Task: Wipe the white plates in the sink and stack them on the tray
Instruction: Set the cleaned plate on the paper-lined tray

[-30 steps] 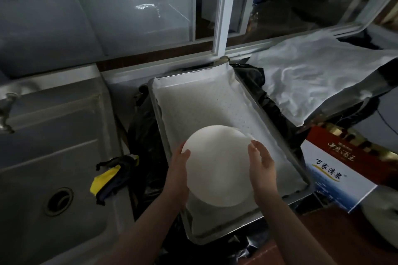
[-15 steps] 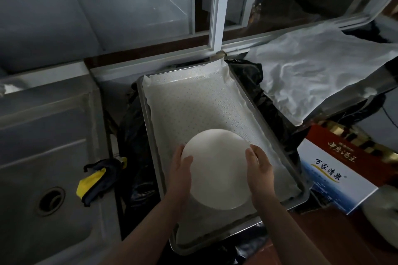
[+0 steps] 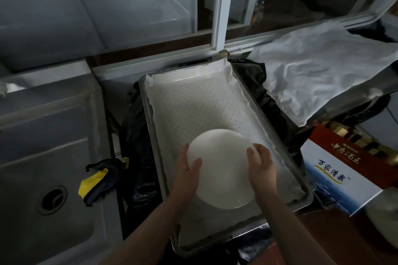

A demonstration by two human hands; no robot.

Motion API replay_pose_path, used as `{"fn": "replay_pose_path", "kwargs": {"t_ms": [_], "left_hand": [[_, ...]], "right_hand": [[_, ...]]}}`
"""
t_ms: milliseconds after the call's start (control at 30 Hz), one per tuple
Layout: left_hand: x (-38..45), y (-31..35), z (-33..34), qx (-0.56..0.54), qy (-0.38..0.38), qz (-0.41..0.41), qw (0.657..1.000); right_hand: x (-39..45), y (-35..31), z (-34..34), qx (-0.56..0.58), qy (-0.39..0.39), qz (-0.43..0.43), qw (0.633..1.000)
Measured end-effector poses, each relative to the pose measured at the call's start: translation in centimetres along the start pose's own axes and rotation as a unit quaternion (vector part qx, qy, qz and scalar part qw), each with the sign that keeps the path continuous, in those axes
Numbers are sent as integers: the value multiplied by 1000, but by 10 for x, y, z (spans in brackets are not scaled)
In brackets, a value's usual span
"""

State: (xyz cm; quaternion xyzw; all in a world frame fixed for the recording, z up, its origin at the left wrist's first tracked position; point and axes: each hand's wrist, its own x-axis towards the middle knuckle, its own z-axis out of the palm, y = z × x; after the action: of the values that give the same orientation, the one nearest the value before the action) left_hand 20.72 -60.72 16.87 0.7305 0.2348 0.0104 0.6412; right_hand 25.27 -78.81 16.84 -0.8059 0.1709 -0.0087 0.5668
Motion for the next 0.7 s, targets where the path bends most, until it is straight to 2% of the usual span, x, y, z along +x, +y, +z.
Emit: {"fn": "replay_pose_path", "kwargs": {"t_ms": [200, 400, 500, 567, 700], "left_hand": [[1, 3, -9, 35, -40, 14, 998], [-7, 1, -37, 95, -86, 56, 990], [-9, -6, -64, 171, -83, 106, 976], [-10, -10, -83, 233, -81, 106, 963], [-10, -25, -122, 255, -56, 166, 951]], "right_hand": [[-3, 1, 0, -70, -5, -18, 997], [-25, -6, 3, -151, 13, -130, 980], [-39, -9, 16, -163, 12, -213, 963], [-47, -13, 30, -164, 13, -254, 953], [-72, -26, 68, -155, -24, -290, 944]]}}
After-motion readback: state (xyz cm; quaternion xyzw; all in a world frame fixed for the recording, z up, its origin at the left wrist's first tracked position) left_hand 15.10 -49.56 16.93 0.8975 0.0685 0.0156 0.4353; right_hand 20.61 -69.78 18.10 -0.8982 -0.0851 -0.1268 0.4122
